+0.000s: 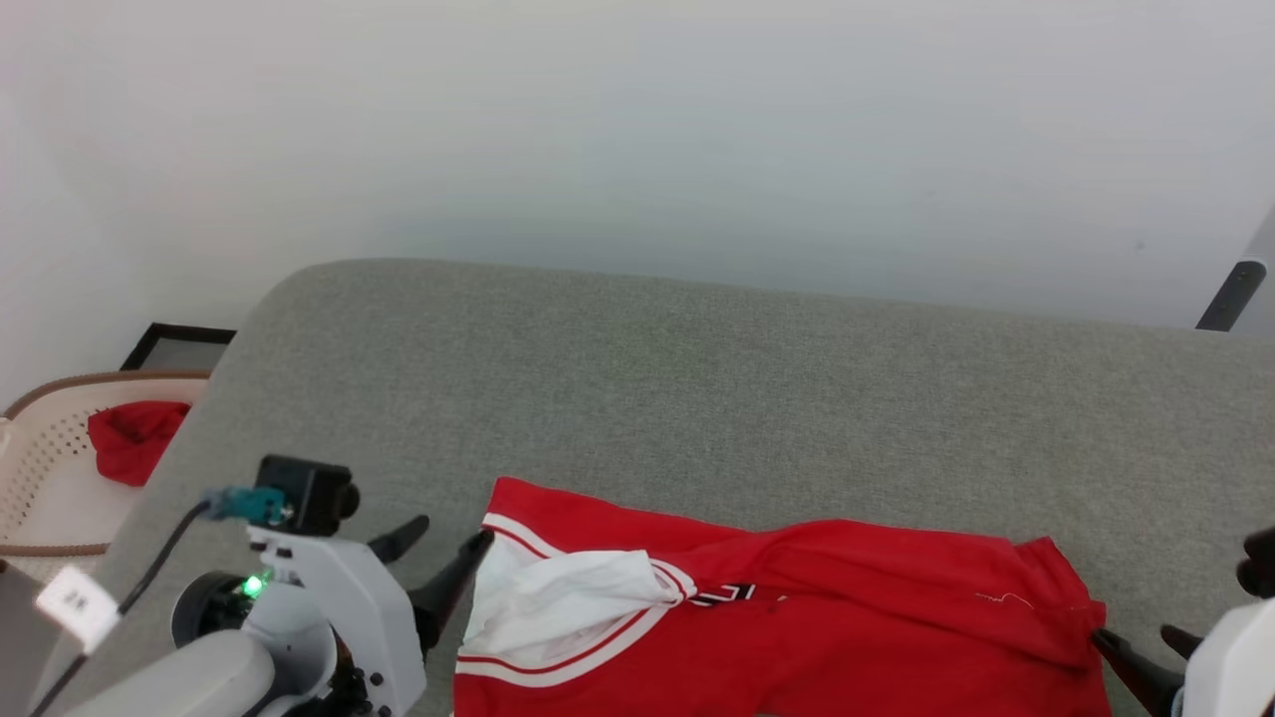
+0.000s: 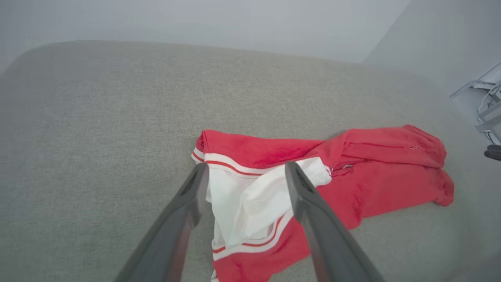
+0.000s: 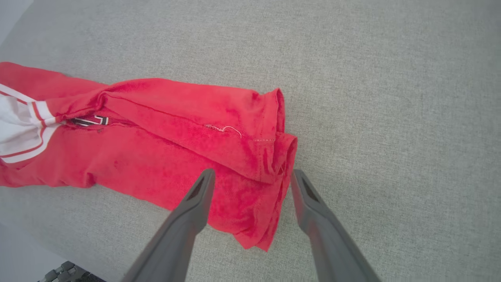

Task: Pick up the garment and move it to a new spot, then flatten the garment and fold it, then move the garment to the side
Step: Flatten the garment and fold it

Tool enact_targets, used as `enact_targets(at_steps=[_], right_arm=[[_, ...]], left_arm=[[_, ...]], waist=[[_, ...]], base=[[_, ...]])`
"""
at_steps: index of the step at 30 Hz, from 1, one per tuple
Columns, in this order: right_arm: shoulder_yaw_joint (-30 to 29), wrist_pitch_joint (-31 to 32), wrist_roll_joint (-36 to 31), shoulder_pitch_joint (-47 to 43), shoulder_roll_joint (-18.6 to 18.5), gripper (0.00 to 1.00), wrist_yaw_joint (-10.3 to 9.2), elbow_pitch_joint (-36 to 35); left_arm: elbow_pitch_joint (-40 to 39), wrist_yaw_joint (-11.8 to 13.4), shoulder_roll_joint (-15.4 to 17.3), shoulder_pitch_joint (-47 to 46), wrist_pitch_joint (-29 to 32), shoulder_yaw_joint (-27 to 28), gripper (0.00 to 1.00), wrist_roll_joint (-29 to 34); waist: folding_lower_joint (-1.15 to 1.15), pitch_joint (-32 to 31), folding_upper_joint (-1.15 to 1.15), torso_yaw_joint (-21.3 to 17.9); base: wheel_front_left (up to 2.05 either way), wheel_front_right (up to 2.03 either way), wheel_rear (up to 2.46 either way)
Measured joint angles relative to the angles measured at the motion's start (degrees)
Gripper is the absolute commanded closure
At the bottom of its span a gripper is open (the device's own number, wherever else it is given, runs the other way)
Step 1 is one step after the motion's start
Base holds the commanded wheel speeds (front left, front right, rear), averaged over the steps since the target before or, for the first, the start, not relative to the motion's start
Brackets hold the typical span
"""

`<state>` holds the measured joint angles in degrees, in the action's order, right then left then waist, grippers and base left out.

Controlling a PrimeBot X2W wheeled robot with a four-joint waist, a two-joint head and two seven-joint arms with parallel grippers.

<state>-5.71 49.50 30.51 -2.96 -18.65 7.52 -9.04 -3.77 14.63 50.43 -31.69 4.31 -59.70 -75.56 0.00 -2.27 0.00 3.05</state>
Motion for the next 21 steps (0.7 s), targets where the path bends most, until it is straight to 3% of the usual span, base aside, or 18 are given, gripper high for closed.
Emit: enact_targets(at_steps=[10,17,21], right_arm=[[-4.8,-0.5,-0.4,-3.3,1.2,0.00,0.00,0.5],[-7.1,1.7,-0.4,-3.7,1.2,0.00,0.00,-0.1],[-8.4,3.8,-0.3,-3.7,0.9,0.00,0.00,-0.7]], left_arm=[[7.3,-0.9,-3.2,4.5,-16.1,2.6,0.00,4.6],[10.7,-1.4,-6.4,6.5,-19.2,6.7,0.00,8.7],[11.0,-2.0,-9.7,8.2,-19.3,13.3,0.00,13.1]], waist=[[0.00,0.2,0.00,1.3],[0.00,1.5,0.00,2.3],[0.00,3.2,0.00,2.9]], base=[[0.00,0.00,0.00],[0.00,0.00,0.00],[0.00,0.00,0.00]])
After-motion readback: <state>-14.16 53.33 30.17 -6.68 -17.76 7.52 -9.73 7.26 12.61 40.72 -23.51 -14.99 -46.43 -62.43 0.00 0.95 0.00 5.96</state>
